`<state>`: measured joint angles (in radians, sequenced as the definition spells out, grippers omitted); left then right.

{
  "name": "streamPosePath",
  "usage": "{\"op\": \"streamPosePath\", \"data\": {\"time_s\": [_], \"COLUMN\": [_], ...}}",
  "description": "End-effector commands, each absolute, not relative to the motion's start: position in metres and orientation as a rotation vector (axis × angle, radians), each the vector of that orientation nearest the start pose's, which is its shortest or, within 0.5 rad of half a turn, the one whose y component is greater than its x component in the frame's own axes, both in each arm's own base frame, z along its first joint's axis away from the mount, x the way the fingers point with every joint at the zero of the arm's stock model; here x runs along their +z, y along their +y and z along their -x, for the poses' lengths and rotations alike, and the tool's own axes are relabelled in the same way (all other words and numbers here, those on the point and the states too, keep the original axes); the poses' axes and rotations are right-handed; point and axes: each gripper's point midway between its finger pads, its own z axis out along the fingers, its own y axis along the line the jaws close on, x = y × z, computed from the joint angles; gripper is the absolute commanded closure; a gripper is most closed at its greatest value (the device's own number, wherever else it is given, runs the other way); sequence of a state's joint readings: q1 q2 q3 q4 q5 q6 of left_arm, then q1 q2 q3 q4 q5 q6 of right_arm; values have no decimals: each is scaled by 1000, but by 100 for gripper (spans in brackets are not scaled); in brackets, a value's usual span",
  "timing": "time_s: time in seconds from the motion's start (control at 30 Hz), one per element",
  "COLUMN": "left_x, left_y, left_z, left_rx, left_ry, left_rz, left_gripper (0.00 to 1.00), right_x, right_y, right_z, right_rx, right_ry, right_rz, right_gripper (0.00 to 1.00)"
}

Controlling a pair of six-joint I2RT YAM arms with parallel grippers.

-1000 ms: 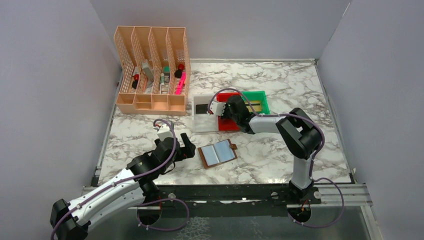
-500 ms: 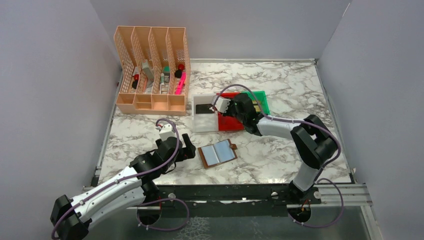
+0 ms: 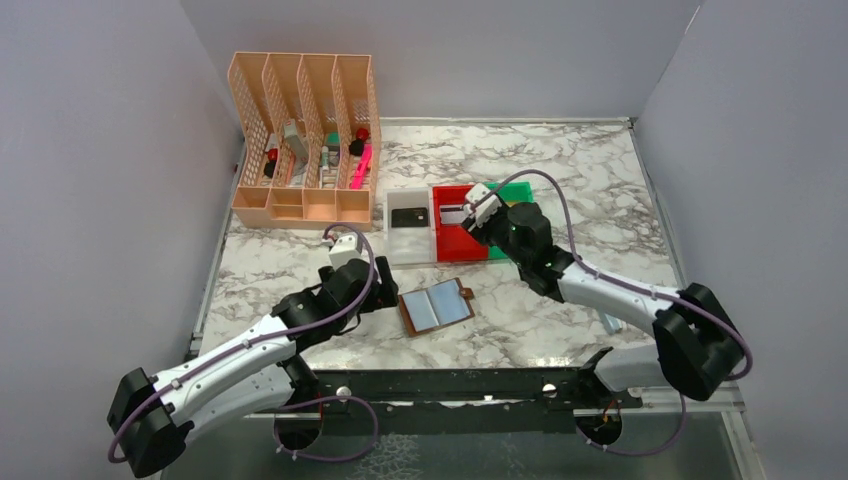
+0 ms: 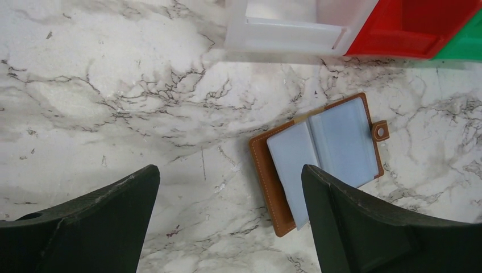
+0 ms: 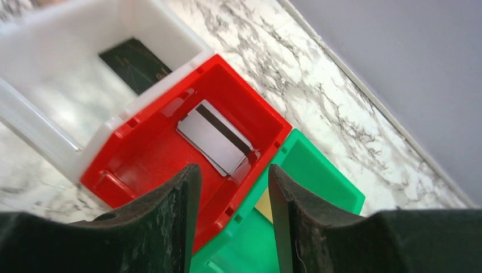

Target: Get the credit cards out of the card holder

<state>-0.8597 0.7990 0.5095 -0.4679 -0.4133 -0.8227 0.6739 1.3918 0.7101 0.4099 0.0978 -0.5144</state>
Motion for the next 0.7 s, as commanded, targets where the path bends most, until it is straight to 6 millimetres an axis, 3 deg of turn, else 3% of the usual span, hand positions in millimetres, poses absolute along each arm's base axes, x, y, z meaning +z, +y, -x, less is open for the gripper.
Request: {"op": "streamPosePath", "data": {"time_s": [0.0,0.2,0.37,0.53,0.67], "left_x": [119,151,197,243,262], "left_y": [-159,-144,-127,-109,-99], "left_z": [-208,-227,-242,-244,-239], "left_rx": [-349,-216,-116,-91,-109], "left_ry": [2232,2148,2025,1909,1860], "left_rz": [165,198,207,222,217], "left_gripper": [1,1,1,1,1], "right_x": [203,202,224,242,247], "right_y": [230,227,207,181,166], "right_z": [-337,-280,-249,-239,-240], "right_rx": [276,587,681,650,586], "right_ry": [1635,1846,1794,1707,1693], "right_rz": [585,397,304,206,166], "right_gripper": [44,31,14,7,4]}}
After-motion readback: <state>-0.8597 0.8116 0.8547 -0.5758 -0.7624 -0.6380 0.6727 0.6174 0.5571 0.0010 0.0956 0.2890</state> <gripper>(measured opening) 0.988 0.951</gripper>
